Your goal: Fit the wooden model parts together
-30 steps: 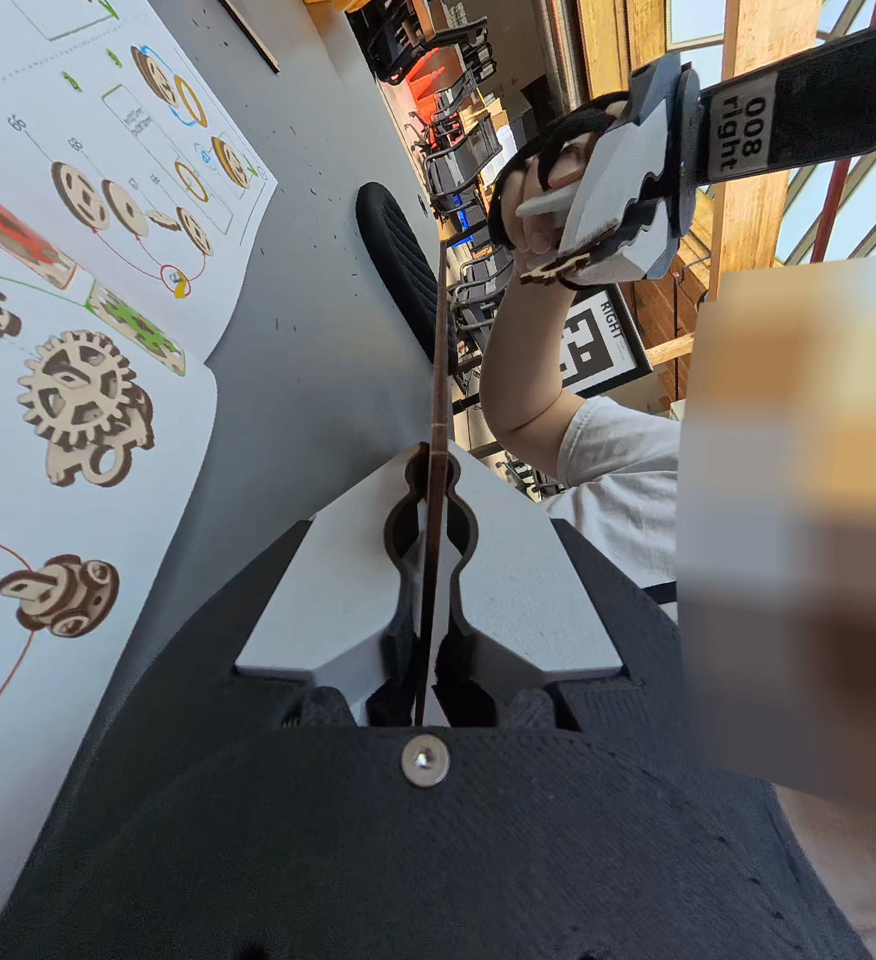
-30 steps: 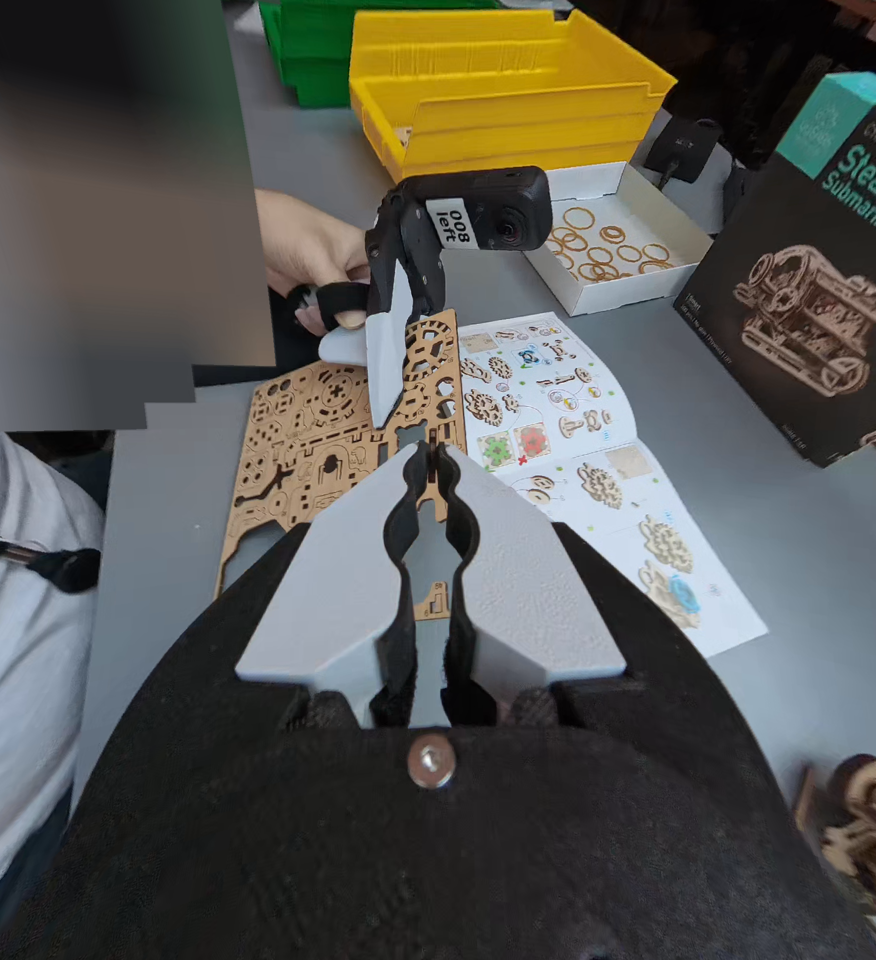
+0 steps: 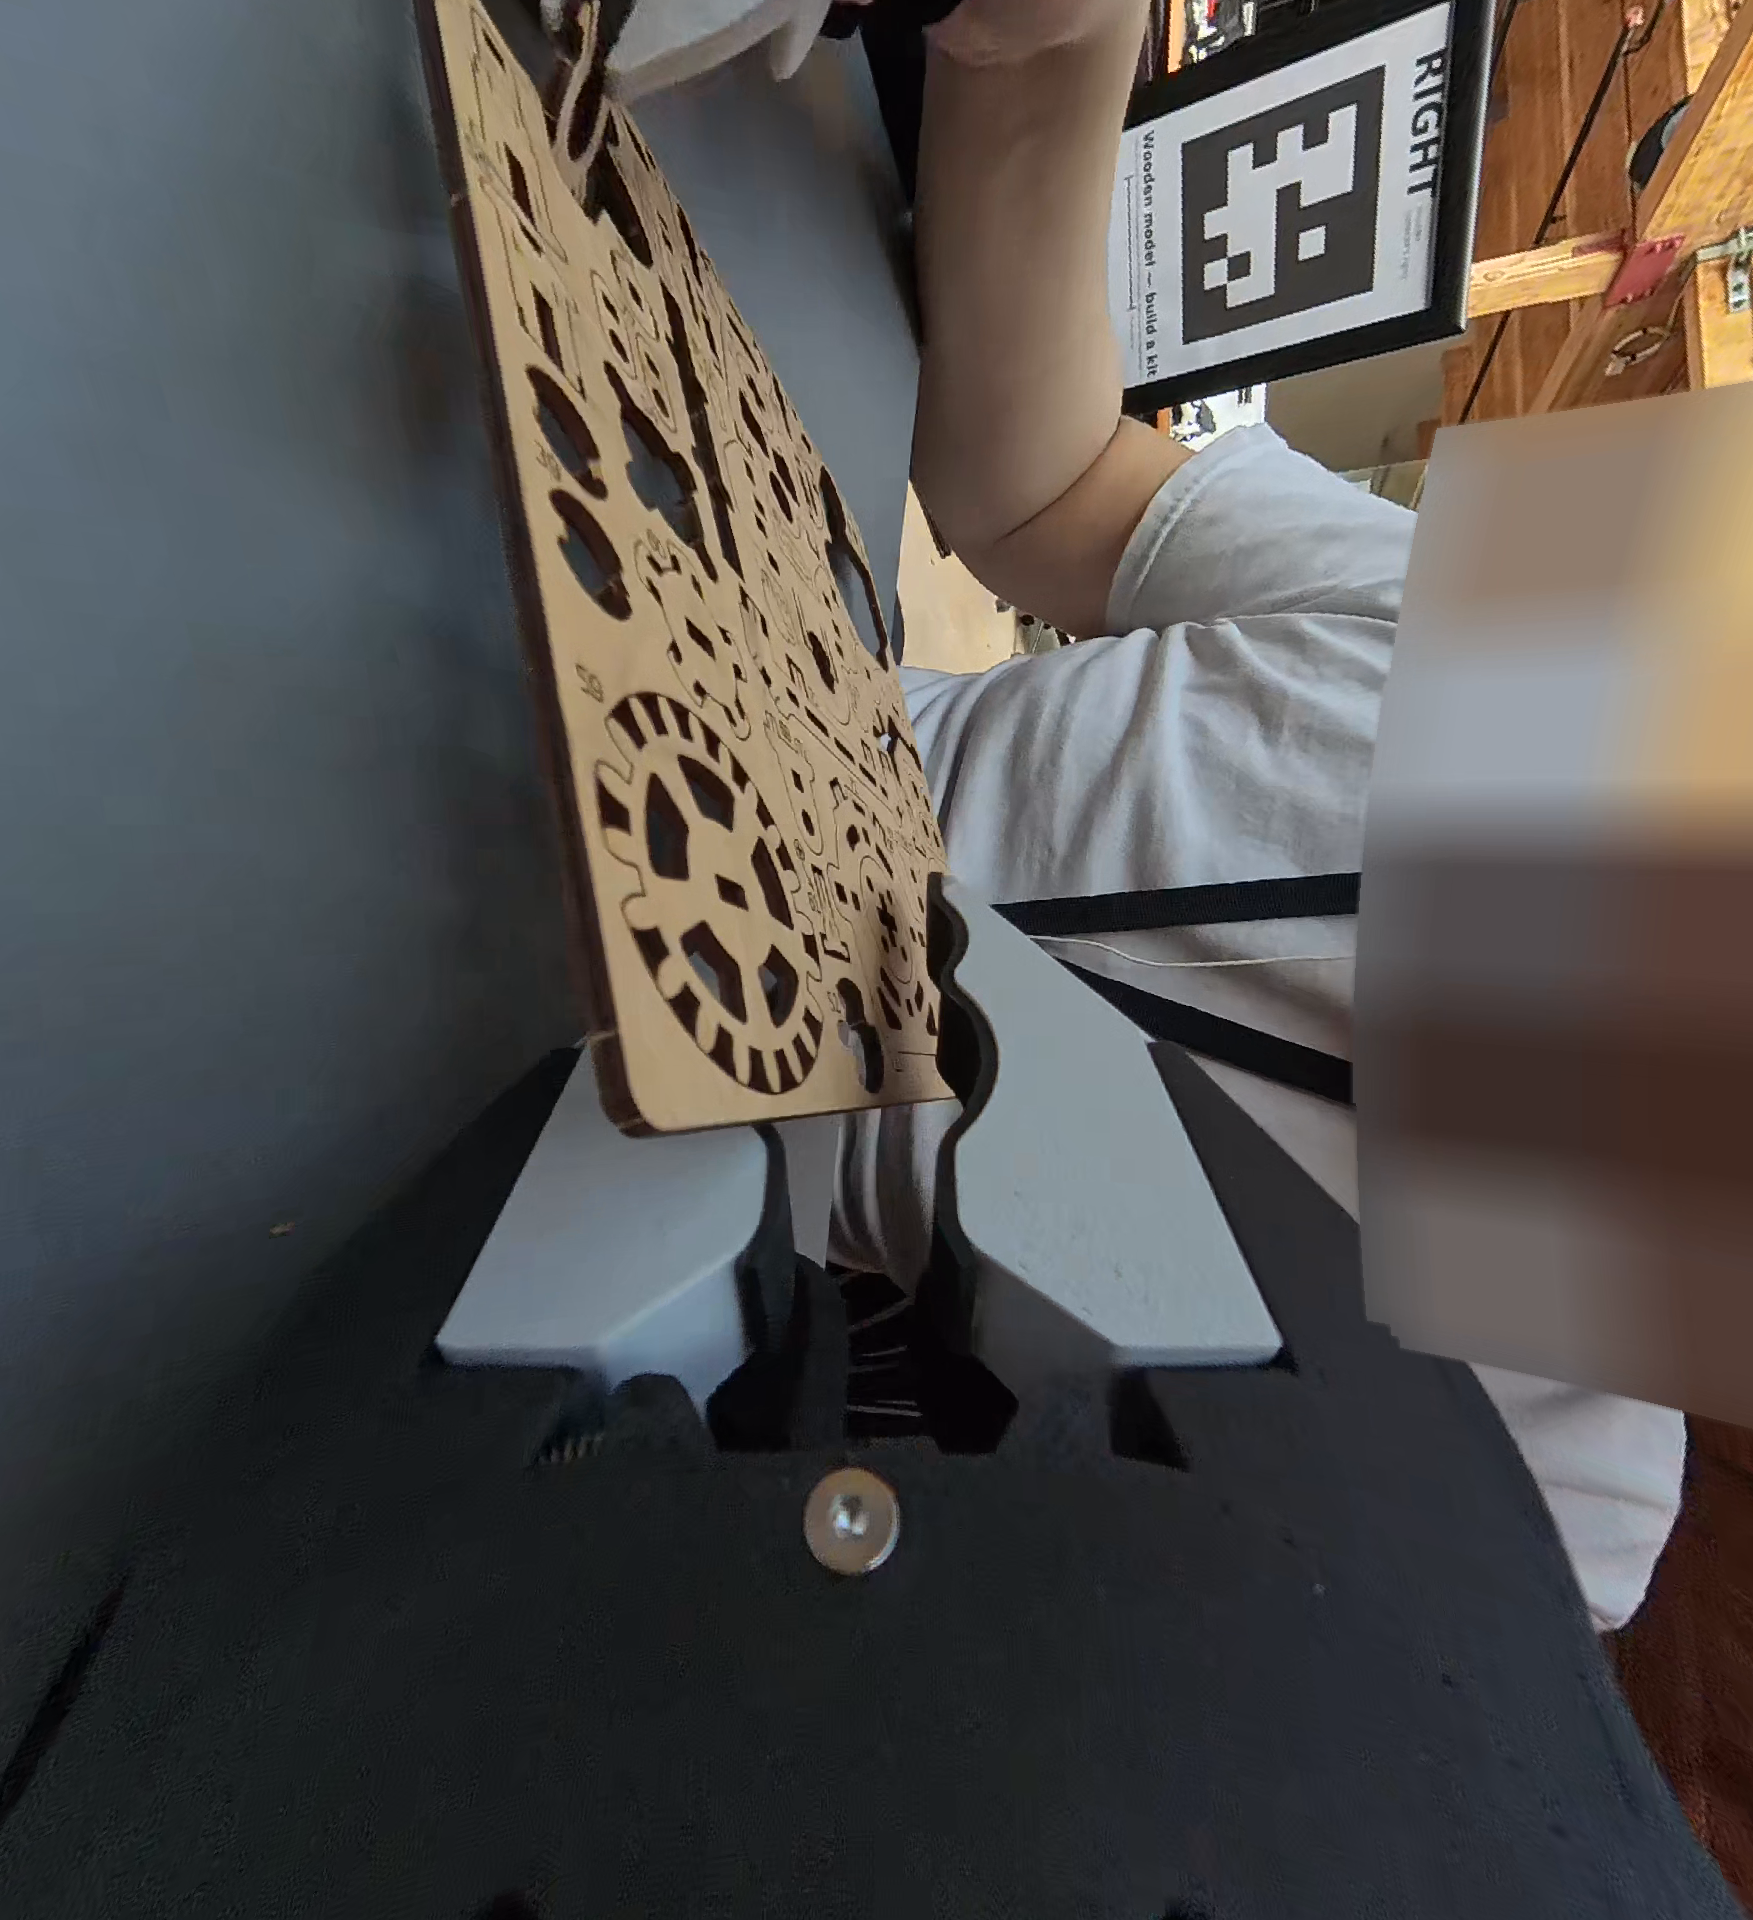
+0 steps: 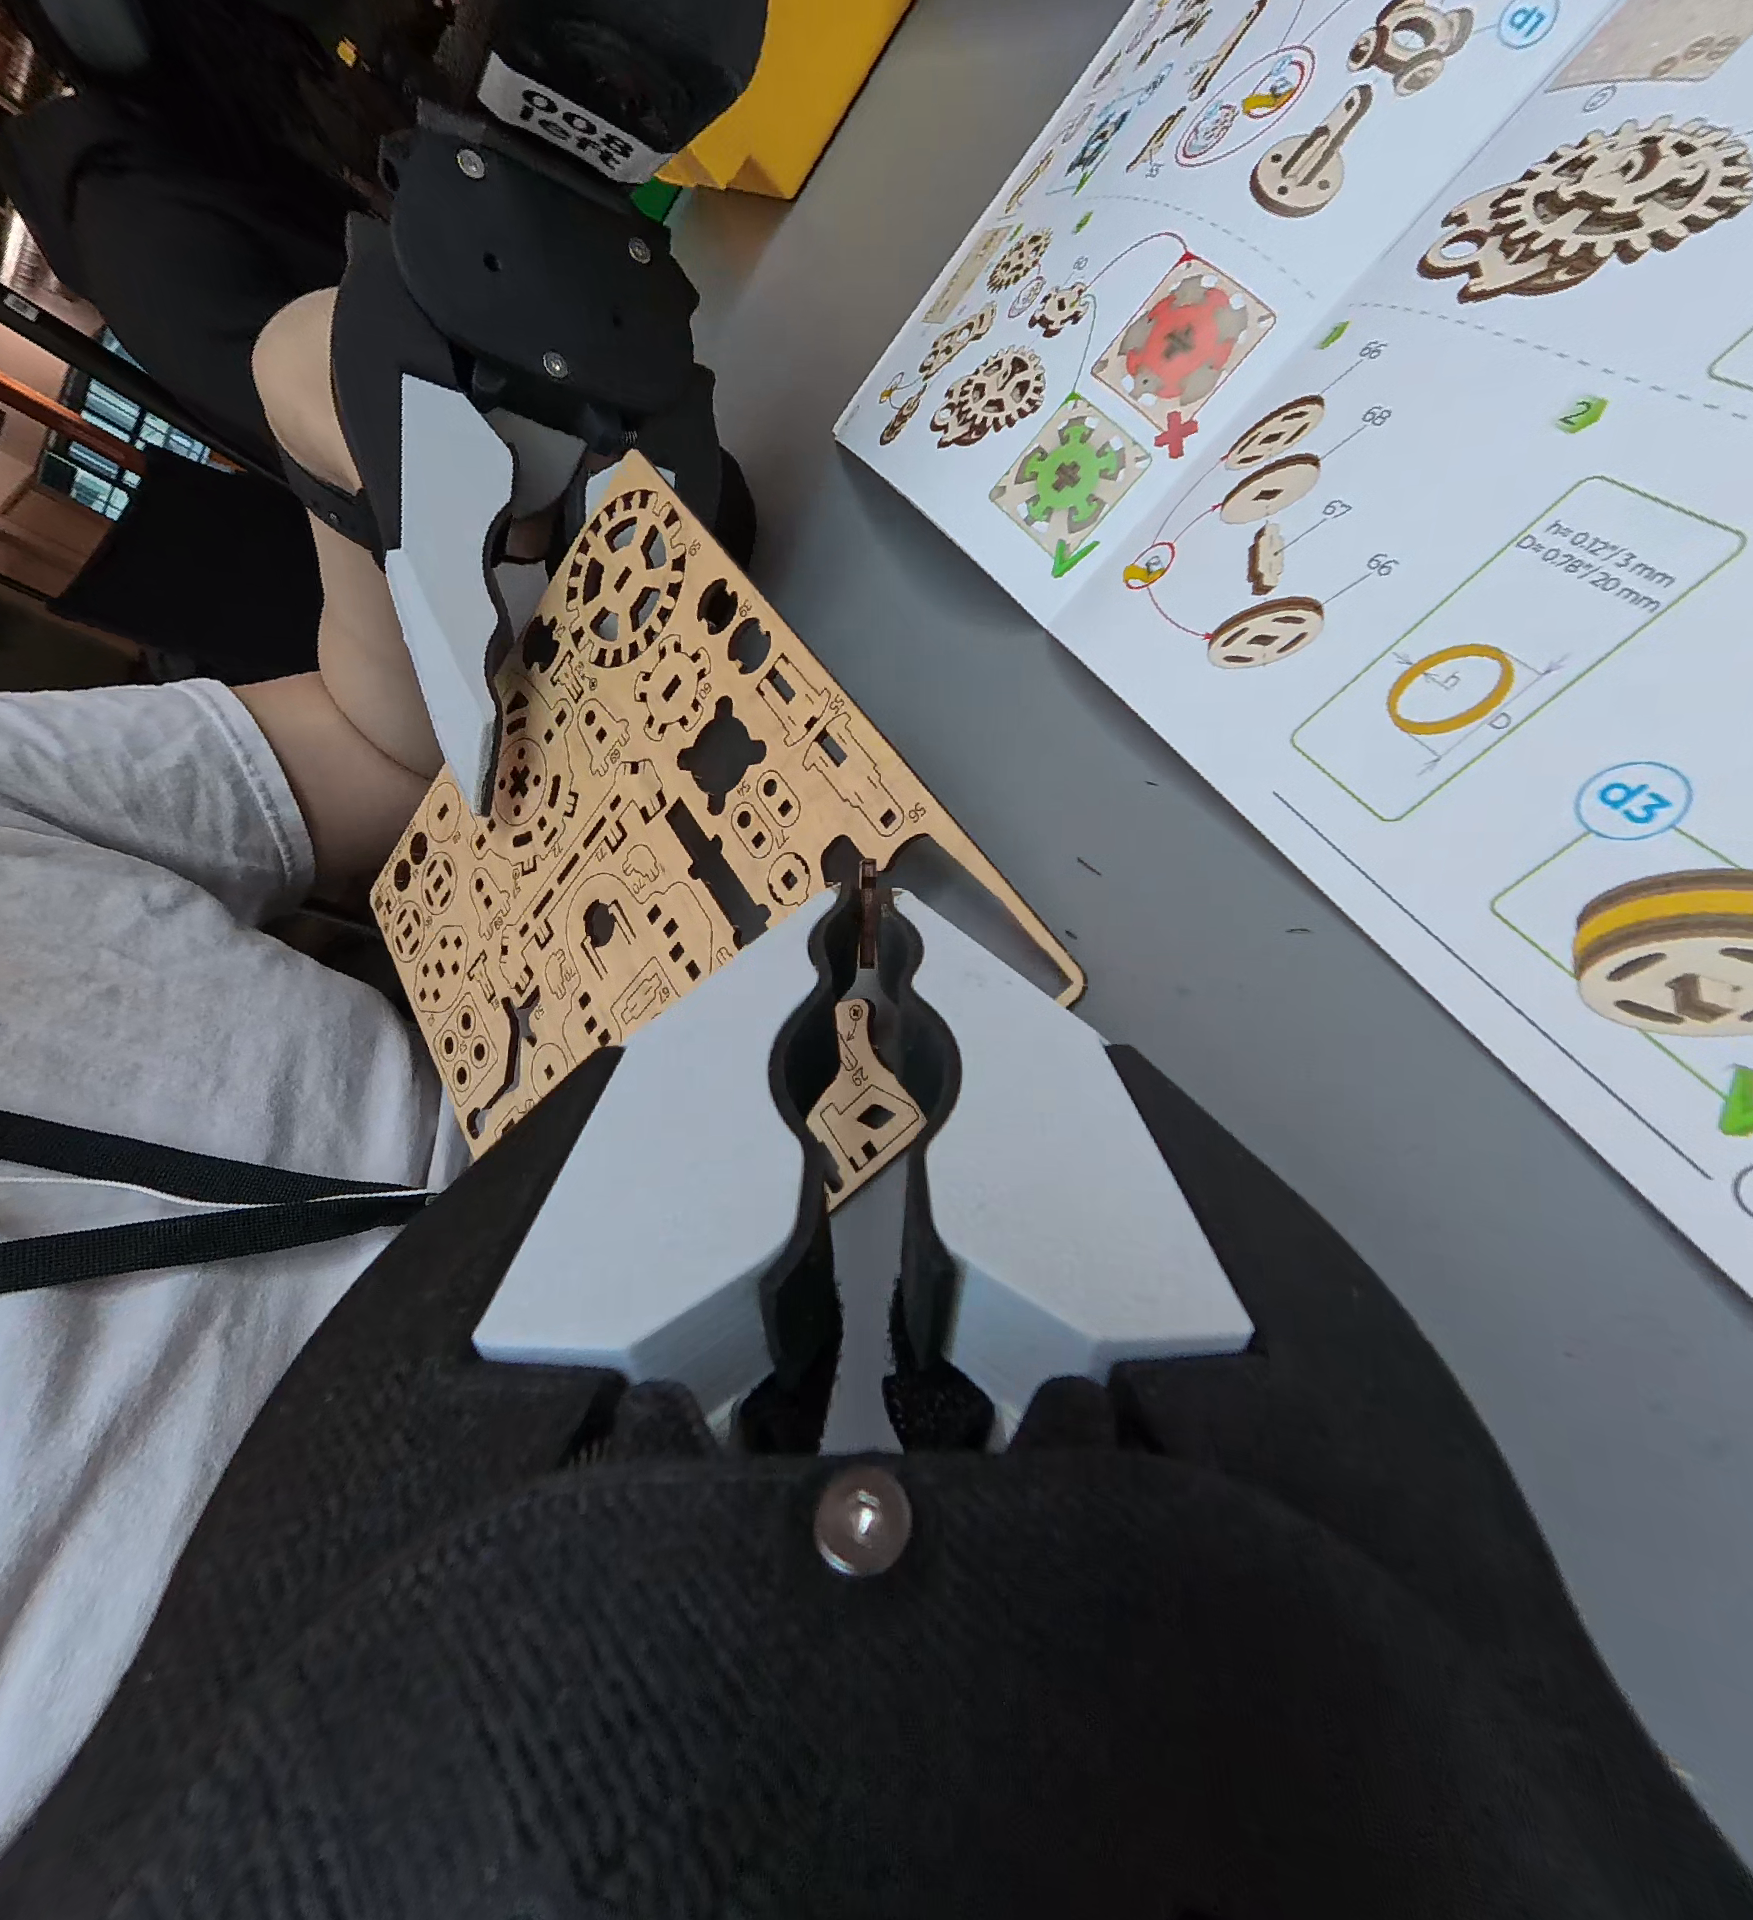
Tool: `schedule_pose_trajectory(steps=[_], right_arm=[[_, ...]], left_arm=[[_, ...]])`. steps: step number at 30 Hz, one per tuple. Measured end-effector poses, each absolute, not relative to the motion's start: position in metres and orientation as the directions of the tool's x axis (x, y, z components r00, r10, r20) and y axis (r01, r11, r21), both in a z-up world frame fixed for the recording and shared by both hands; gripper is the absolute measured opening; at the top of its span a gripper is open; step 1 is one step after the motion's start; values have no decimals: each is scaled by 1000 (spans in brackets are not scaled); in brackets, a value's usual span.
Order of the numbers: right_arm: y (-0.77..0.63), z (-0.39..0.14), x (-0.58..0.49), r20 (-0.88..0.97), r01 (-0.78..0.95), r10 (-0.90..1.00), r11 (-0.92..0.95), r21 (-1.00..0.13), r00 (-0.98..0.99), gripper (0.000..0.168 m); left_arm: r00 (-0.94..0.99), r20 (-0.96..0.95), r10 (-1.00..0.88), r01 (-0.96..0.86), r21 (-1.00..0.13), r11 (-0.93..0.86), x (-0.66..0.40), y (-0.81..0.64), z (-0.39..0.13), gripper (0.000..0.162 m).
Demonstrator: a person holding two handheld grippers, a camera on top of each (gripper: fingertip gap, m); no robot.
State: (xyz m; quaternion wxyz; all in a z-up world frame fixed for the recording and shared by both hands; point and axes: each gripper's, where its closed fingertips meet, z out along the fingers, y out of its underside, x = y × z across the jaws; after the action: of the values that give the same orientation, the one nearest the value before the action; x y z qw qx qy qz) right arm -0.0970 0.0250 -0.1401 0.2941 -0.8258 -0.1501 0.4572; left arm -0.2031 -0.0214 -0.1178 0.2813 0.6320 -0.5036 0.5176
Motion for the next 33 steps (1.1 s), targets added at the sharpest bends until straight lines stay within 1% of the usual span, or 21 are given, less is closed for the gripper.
schedule_pose_trajectory(steps=[6, 10, 13, 17, 21, 24, 28, 30, 31, 33], right_arm=[[26, -144, -92, -687, -28, 492, -802, -596, 535, 1], [26, -146, -91, -668, -9, 500, -797, -604, 552, 1], [26, -144, -90, -673, -18, 503, -794, -608, 543, 0], [26, -148, -88, -656, -5, 498, -794, -607, 568, 1], [28, -149, -84, -631, 15, 508, -786, -619, 586, 1], [28, -150, -81, -596, 54, 528, -774, -631, 604, 1], [28, -152, -75, -563, 141, 555, -778, -613, 613, 1], [30, -152, -73, -552, 177, 576, -771, -612, 603, 1], [32, -152, -72, -554, 188, 580, -773, -606, 597, 1], [32, -152, -73, -558, 221, 609, -762, -609, 564, 1]], left_arm=[[-13, 935, -355, -967, -101, -233, -217, -36, -131, 19], [-8, 949, -317, -967, -89, -240, -223, -32, -124, 16], [14, 959, -285, -969, -57, -241, -231, -27, -123, 16], [13, 969, -247, -960, -57, -273, -227, -22, -121, 15], [25, 974, -223, -981, -19, -193, -235, -38, -124, 12], [-5, 974, -226, -990, -38, -139, -239, -48, -122, 14], [-3, 976, -216, -995, -24, -98, -243, -56, -122, 15], [-11, 976, -216, -997, -27, -73, -249, -58, -120, 15], [-17, 978, -207, -998, -30, -57, -253, -60, -117, 12], [-25, 980, -197, -999, -30, -22, -260, -63, -114, 13]])
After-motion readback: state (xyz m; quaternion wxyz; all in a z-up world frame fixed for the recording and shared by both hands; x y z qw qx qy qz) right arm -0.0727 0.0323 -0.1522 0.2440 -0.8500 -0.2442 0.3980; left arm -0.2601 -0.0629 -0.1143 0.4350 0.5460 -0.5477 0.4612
